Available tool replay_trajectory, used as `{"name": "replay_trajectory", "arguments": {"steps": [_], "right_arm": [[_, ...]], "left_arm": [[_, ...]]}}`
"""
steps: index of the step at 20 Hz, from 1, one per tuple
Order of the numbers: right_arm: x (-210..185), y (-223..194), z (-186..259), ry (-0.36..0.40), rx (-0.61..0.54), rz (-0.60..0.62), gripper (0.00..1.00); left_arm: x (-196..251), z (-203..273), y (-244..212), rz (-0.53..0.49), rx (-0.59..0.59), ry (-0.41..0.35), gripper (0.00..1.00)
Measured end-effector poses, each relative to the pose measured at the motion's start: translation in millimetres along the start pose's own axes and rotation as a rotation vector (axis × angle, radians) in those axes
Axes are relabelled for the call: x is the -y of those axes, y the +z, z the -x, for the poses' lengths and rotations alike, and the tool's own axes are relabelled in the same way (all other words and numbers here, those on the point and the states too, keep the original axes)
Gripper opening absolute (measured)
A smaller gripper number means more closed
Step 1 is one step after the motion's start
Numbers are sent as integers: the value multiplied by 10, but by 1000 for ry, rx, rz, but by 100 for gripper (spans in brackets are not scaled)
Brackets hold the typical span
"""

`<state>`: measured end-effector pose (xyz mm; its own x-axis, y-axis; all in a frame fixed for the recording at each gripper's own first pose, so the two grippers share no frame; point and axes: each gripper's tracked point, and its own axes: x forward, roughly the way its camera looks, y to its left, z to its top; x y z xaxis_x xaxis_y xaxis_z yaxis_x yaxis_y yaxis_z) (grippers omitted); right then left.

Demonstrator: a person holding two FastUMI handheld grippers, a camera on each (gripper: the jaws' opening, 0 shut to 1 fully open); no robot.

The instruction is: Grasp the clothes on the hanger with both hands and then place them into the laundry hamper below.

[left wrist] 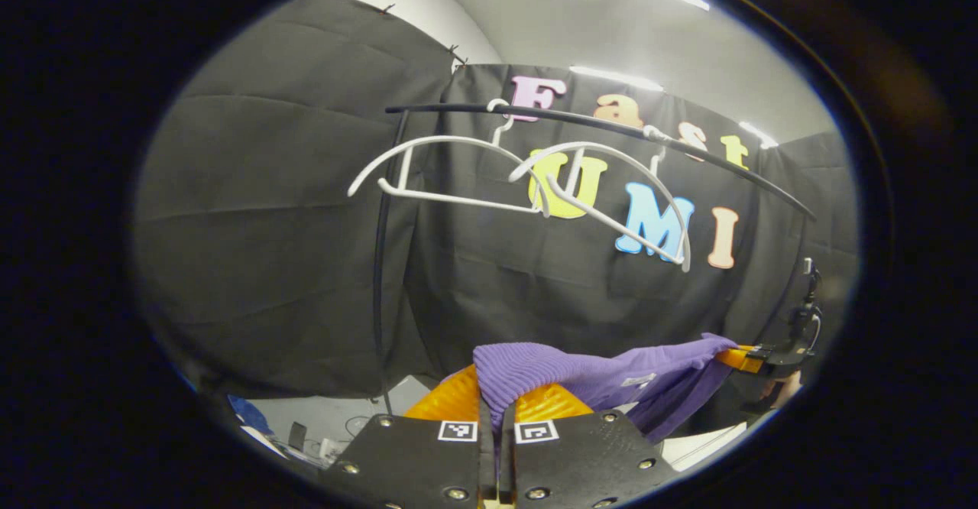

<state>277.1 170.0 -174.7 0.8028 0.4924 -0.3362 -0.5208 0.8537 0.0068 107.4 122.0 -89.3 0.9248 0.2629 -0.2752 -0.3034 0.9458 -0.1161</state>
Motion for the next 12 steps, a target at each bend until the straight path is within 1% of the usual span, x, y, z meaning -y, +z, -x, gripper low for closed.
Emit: {"name": "replay_trajectory", "arguments": {"steps": [2, 4, 6, 8, 10, 12], "right_arm": [[-139, -147, 147, -22, -42, -4, 0], [-271, -285, 303, -48, -83, -34, 0], [-486, -398, 520, -73, -116, -63, 0], [-648, -479, 700, -110, -141, -57, 0], [-810, -559, 878, -138, -163, -71, 0], [-990, -625, 1033, -166, -171, -99, 0]], "left_arm": [[-137, 64, -74, 1, -15, -9, 3], [-213, 93, -193, 6, -43, -41, 3], [-291, 127, -332, 5, -79, -72, 3], [-379, 204, -434, -22, -113, -102, 3], [-453, 276, -508, -48, -146, -161, 3], [-392, 331, -636, -41, -180, -259, 2]]}}
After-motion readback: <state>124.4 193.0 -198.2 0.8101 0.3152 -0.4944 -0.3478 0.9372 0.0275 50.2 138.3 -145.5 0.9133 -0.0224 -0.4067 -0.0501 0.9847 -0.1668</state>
